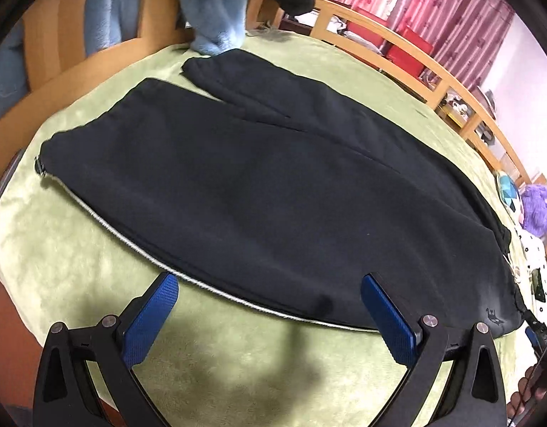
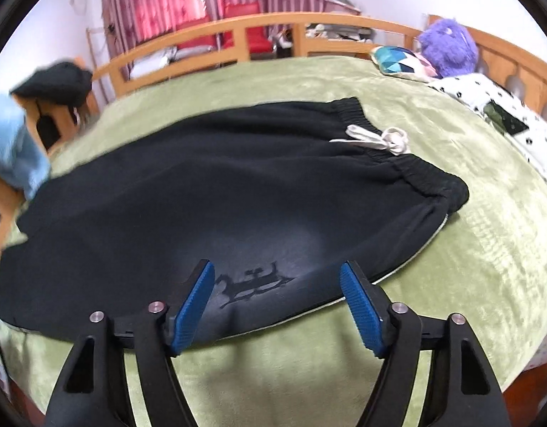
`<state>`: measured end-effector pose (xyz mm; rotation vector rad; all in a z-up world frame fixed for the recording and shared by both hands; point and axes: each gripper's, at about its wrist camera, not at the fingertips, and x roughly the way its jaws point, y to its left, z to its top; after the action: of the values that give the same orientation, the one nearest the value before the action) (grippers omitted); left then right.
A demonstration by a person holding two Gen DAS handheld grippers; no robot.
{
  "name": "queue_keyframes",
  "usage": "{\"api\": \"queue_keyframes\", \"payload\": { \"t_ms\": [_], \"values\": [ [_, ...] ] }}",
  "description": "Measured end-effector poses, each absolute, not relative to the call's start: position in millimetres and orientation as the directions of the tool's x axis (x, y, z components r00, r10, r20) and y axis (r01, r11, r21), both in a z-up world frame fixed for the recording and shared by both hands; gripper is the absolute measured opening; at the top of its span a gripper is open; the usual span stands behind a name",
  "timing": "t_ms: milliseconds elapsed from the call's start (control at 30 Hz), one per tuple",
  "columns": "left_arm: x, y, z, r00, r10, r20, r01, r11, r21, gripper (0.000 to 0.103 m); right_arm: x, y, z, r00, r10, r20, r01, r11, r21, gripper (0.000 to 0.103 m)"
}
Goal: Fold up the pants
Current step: 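Move both tools toward the sweatpants, left to a leg hem, right to the waistband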
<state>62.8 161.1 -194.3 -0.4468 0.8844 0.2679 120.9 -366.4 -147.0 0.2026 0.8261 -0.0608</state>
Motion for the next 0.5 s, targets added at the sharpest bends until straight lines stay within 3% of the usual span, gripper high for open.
{"api": "queue_keyframes", "payload": {
  "t_ms": [167, 267, 500],
  "values": [
    [51.3, 167.7, -212.7, 0.575, 0.098, -0.812, -0.445, 0.871, -0.210, 0.103, 133.3, -398.7, -169.9, 0.643, -0.021, -0.766, 0.222, 0.962, 0.160, 0.084],
    [48.4, 174.7, -227.7, 0.570, 0.075, -0.818, -0.469, 0.848, -0.248, 0.103, 140.5, -406.9, -190.7, 0.591, -0.038, -0.806, 0.241, 0.962, 0.131, 0.084],
    [65.6, 194.5, -232.1, 0.608, 0.063, -0.792, -0.521, 0.785, -0.337, 0.103, 153.9, -422.1, -222.9, 0.552, 0.047, -0.832, 0.261, 0.939, 0.226, 0.087]
  ]
}}
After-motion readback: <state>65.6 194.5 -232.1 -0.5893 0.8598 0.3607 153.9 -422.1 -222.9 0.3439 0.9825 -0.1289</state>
